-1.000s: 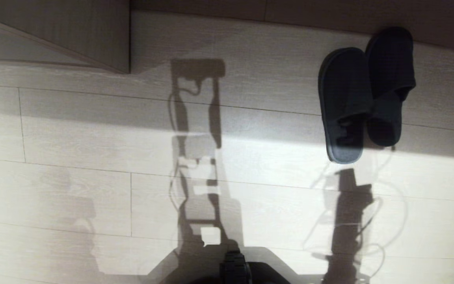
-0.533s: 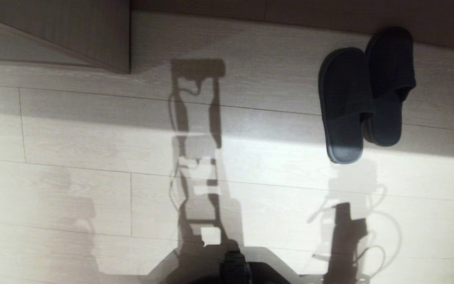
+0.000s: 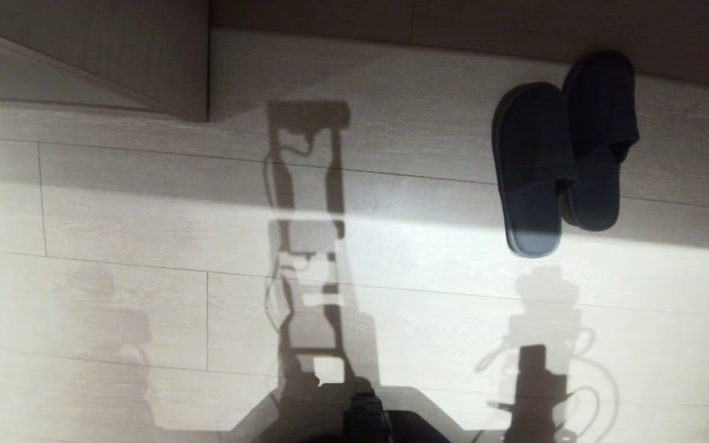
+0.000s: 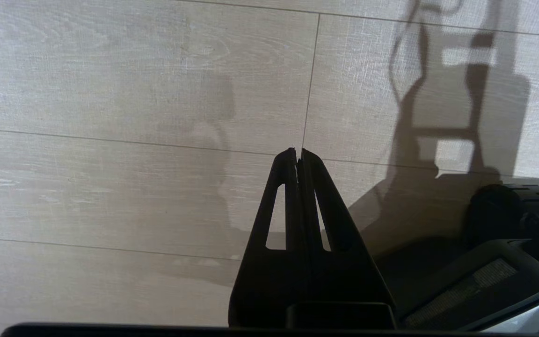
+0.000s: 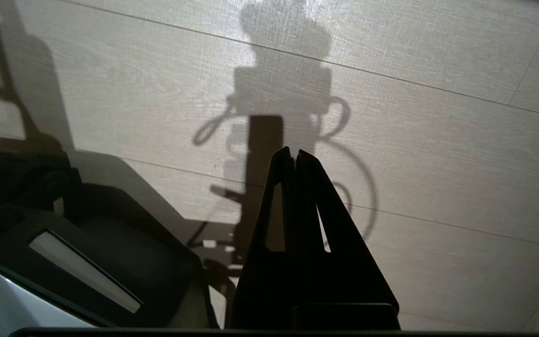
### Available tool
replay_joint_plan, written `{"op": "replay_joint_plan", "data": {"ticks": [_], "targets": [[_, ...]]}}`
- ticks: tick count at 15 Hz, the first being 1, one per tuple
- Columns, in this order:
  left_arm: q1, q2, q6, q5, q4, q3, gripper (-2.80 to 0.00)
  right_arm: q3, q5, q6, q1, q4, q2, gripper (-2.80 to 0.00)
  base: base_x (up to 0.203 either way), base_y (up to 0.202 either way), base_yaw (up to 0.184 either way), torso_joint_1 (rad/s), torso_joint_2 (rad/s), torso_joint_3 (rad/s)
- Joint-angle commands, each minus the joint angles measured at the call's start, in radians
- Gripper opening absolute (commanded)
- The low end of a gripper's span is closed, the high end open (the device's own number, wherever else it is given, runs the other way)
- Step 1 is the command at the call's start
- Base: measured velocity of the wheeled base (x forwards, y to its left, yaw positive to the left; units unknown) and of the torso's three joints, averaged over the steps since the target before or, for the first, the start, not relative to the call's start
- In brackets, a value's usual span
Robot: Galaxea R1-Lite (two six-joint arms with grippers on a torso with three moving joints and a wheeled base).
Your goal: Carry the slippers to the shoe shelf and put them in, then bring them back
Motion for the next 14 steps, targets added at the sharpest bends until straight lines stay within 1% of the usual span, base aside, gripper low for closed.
{"op": "replay_joint_plan", "data": {"ticks": [1, 2, 14], "targets": [[0.001, 0.0, -0.001, 0.001, -0.001, 0.0, -2.8, 0.002, -0.002, 0.014, 0.0, 0.0, -0.003, -2.8, 0.0, 0.0, 0.0, 0.0, 0.0, 0.19], [0.0, 0.0, -0.001, 0.001, -0.001, 0.0, -2.8, 0.002, -0.006, 0.023, 0.0, 0.0, -0.003, -2.8, 0.0, 0.0, 0.0, 0.002, 0.01, 0.189], [0.001, 0.0, -0.005, 0.003, -0.001, 0.0, -2.8, 0.0, -0.006, 0.023, 0.0, -0.001, -0.003, -2.8, 0.0, 0.0, 0.0, 0.001, 0.0, 0.202]]}}
